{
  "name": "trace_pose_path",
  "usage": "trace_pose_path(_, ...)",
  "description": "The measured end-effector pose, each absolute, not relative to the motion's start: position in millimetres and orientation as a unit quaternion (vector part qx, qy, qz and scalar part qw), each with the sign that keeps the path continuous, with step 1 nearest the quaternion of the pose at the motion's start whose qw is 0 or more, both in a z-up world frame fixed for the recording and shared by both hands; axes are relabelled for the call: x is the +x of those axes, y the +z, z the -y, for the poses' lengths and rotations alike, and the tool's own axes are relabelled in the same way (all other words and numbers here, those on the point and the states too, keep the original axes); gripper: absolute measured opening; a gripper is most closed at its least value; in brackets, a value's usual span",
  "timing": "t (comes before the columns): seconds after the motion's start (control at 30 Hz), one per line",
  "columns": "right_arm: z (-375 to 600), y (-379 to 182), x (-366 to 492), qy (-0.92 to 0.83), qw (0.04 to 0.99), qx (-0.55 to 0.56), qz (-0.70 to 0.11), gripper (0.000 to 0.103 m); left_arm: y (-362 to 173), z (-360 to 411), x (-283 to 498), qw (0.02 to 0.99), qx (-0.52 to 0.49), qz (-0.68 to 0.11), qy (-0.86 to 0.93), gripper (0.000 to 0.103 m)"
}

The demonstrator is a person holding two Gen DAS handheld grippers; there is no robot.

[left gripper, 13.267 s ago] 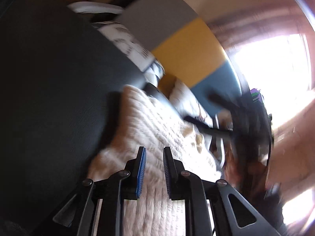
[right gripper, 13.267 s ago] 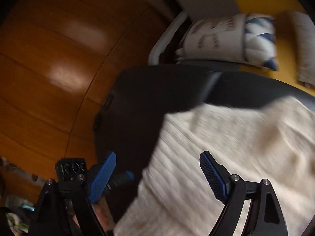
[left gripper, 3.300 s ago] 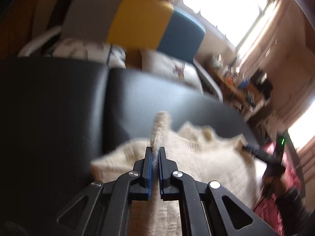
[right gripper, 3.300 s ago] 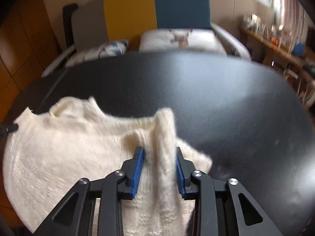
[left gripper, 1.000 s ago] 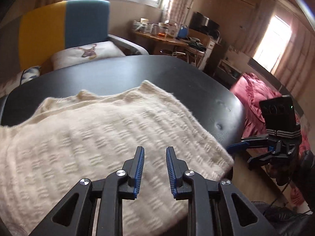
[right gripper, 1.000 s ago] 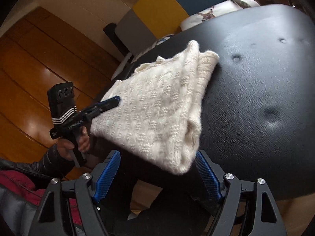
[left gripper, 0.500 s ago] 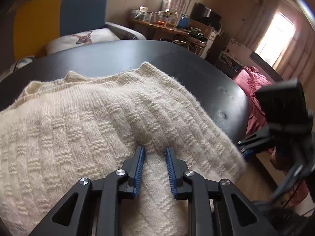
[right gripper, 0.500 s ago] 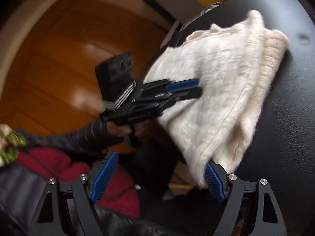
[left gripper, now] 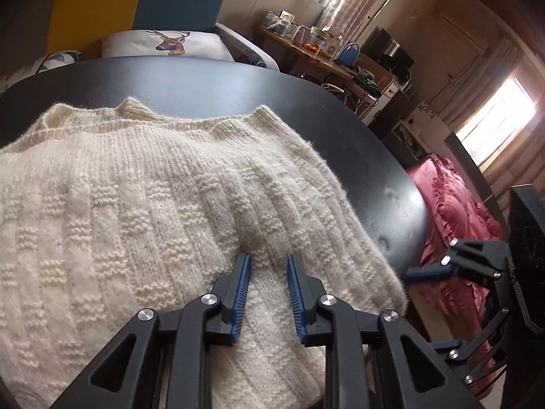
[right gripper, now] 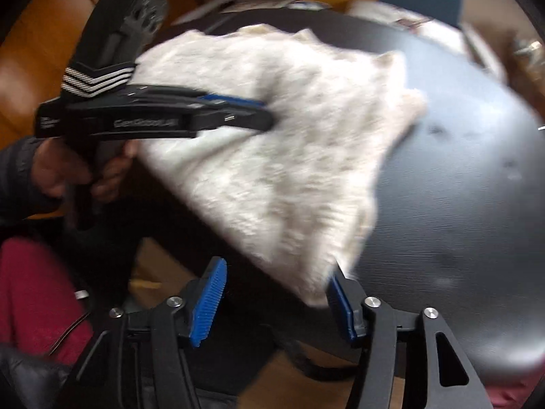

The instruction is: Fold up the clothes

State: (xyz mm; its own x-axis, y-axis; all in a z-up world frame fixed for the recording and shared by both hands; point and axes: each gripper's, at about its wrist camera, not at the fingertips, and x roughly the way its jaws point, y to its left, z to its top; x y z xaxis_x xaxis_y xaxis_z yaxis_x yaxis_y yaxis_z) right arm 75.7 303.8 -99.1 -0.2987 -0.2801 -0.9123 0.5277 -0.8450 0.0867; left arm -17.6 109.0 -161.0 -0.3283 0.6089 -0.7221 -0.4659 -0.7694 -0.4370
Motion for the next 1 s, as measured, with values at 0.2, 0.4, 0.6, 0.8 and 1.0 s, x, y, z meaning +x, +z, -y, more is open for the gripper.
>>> trace_pose_path(0.2,-278.6,-52.7,84.1,-0.846,0.195,0.455,-0.196,0.085,-121.6,-54.9,1.2,0.305,-0.411,0.064,0.857,0.024)
trace_pose_path(0.4,-222.6,-65.0,47.8,-0.855,0.207,0.432,-0.200,0.085,-132.8,22.7,2.9,0.220,-0.408,0.071,0.883,0.025)
trace_pose_path(0.6,-192.3,-116.1,19.1,-0.832,0.187,0.483,-0.201,0.086,-176.2,52.7,11.6,0.192,-0.451,0.121,0.863,0.024)
trace_pose_path(0.8,-235.1,-131.0,10.2,-0.841,0.171,0.499,-0.123,0.093,-182.2,29.9,17.9,0.215,-0.457,0.129,0.854,0.024)
trace_pose_path(1.0,-241.1,-115.0,11.5,-0.846,0.168,0.495,-0.109,0.094,-148.3,34.2,32.8,0.222,-0.427,0.097,0.871,0.027)
